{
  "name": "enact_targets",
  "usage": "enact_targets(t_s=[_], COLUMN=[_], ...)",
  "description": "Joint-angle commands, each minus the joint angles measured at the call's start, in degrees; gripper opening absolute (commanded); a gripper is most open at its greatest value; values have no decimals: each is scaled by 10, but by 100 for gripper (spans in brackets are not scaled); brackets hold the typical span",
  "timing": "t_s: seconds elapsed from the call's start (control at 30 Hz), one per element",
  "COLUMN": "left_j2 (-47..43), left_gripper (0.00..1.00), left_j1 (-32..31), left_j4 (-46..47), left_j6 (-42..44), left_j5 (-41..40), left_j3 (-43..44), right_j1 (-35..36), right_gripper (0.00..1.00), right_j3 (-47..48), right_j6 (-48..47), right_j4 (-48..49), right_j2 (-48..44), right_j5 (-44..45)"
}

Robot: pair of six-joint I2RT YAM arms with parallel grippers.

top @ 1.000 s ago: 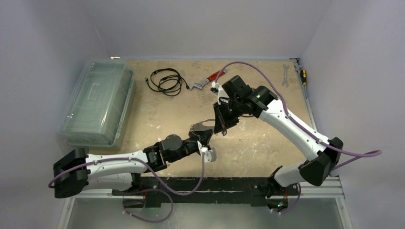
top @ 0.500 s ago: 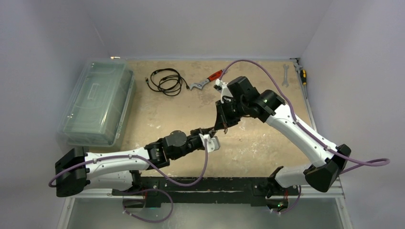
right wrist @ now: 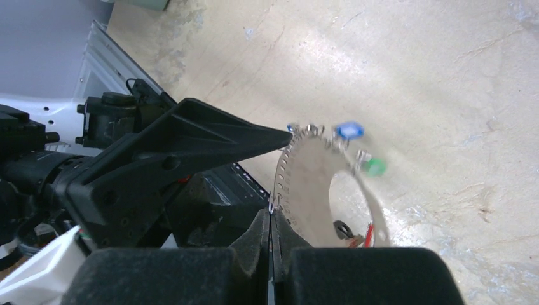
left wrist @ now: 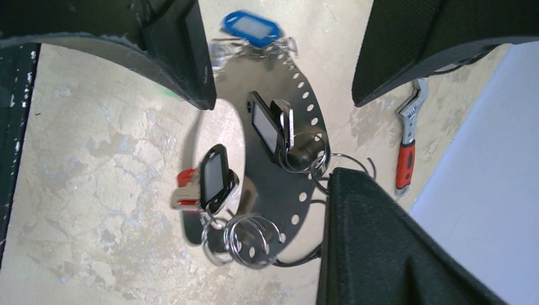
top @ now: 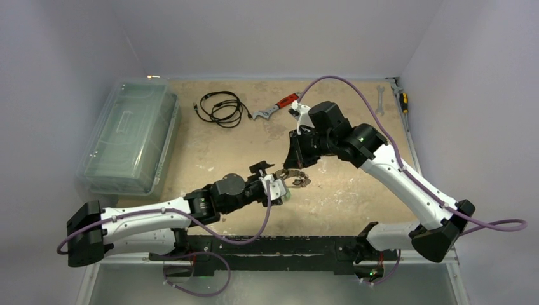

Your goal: Put the keys on the keyring

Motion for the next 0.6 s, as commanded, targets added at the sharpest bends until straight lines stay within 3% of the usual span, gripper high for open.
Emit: enact_targets(t_s=[0.0, 0.3, 0.4, 0.57], left_j2=[-39, -3, 16, 13], left_gripper=[66, 54, 40, 26], left_j1=[-4, -4, -4, -4], left_j4=[6, 113, 117, 154], left_j6=[-49, -78, -83, -102], left_j5=[7, 10, 0, -6], left_j3=[5, -18, -11, -30], right_j1=[0, 0, 0, 0], right_gripper=[0, 0, 0, 0], right_j3=[6, 4, 1, -8], right_j6=[14, 31, 41, 54], right_j4=[42, 57, 65, 76], right_j2=[-13, -14, -20, -30], right_j5=[7, 5, 5, 2])
